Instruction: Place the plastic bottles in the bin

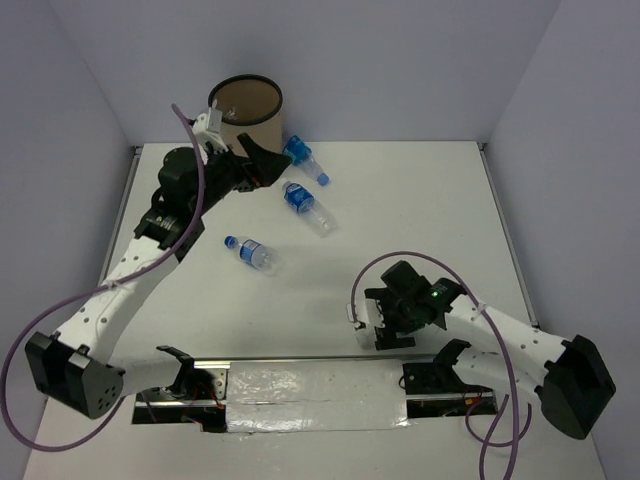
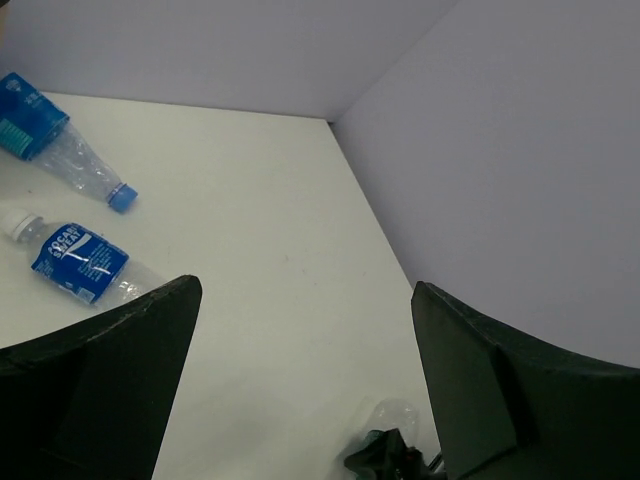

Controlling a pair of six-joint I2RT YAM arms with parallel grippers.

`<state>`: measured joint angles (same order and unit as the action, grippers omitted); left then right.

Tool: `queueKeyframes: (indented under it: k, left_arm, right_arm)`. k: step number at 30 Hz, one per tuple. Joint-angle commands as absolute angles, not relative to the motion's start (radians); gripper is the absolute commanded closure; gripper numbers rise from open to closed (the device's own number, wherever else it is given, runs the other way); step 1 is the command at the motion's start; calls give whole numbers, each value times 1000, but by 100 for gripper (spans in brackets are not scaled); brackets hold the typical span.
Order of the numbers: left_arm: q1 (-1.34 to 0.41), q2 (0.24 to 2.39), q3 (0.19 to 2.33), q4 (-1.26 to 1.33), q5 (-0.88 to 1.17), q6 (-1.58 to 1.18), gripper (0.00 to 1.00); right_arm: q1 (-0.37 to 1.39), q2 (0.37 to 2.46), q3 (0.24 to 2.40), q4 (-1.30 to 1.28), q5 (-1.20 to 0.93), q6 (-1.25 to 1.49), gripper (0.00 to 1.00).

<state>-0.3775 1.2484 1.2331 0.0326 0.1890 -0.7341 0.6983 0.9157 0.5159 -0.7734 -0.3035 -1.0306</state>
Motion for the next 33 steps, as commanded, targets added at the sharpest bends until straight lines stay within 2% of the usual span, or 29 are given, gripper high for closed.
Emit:
queueKeyframes:
  k: [1, 3, 7, 8, 9, 10, 11, 13, 16, 17, 21, 26, 33]
  left_arm:
    - [-385, 1132, 1157, 164, 180, -764, 1]
    - [-385, 1091, 1115, 166, 154, -787, 0]
    - [-388, 1032, 982, 262, 159, -808, 0]
    - [-391, 1034, 971, 288, 184, -805, 1]
    - [-393, 1041, 963, 299, 204, -802, 2]
    - [-402, 1052, 954, 307, 218, -802, 3]
    - [-406, 1072, 947, 333, 251, -804, 10]
    - [-417, 1097, 930, 376, 297, -810, 19]
    - [-431, 1147, 908, 474, 389, -836, 26]
    - [-436, 1169, 905, 518, 415, -850, 26]
    - [-488, 1213, 939, 546, 397, -835, 23]
    - [-540, 1273, 968, 586, 325, -808, 16]
    - [-615, 1388, 1035, 664, 299, -822, 17]
  right_arm:
    - [727, 986, 500, -565, -172, -920, 3]
    - [729, 1041, 499, -539, -153, -917, 9]
    - [724, 1065, 544, -520, -166, -887, 32]
    - [719, 1040, 584, -525, -195, -865, 50]
    - [712, 1026, 609, -529, -218, -855, 62]
    - [686, 1013, 635, -538, -247, -839, 81]
    - [674, 993, 661, -543, -311, -813, 84]
    - [622, 982, 742, -538, -374, -773, 86]
    - [502, 1015, 860, -522, -540, -639, 89]
    - [474, 1028, 914, -514, -625, -606, 89]
    - [376, 1100, 1020, -428, -747, -422, 89]
    - [360, 1169, 1087, -295, -792, -163, 89]
    - [362, 1253, 1172, -206, -801, -6, 87]
